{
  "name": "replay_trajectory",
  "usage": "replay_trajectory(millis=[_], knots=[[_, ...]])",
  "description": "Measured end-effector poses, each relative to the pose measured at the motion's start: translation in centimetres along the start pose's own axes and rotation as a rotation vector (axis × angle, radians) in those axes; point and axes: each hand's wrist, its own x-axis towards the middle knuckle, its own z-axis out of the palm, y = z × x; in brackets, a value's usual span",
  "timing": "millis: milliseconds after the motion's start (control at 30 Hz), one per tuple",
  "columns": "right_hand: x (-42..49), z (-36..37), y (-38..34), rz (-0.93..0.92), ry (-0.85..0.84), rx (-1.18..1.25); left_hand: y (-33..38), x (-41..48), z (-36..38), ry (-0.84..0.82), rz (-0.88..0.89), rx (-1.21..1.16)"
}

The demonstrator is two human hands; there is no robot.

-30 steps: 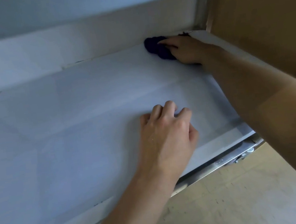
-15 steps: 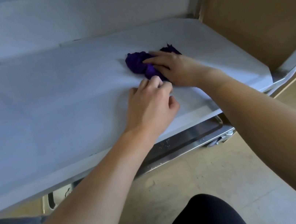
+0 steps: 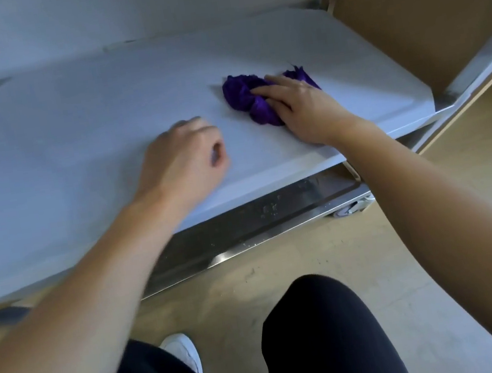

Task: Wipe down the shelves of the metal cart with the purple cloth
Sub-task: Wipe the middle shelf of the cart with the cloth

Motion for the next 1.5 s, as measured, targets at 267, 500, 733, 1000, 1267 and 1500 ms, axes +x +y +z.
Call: replay_trajectory(millis=[267, 500, 733, 1000, 1267, 1500], knots=[[-0.4, 0.3, -0.2, 0.034, 0.088, 0.042, -5.5, -4.7, -2.0, 0.059, -0.116, -0.088], [-0.6, 3.1, -7.8, 0.037, 0.110, 0.053, -5.1, -5.2, -1.8, 0.073, -0.146, -0.021], [-2.1, 5.7, -14.0, -0.056, 0.155, 0.100, -5.0, -5.2, -2.1, 0.087, -0.182, 0.049], [1.3, 2.4, -5.9, 0.073, 0.089, 0.073, -5.1, -4.7, -2.6, 0.006, -0.157, 0.024], [8.6, 5.0, -9.3, 0.182, 0.089, 0.018, -5.7, -4.0, -1.9, 0.028, -0.195, 0.012], [12.8, 7.0, -12.5, 0.096, 0.056, 0.056, -6.7, -2.5, -1.7, 0.020, -0.284, 0.050]])
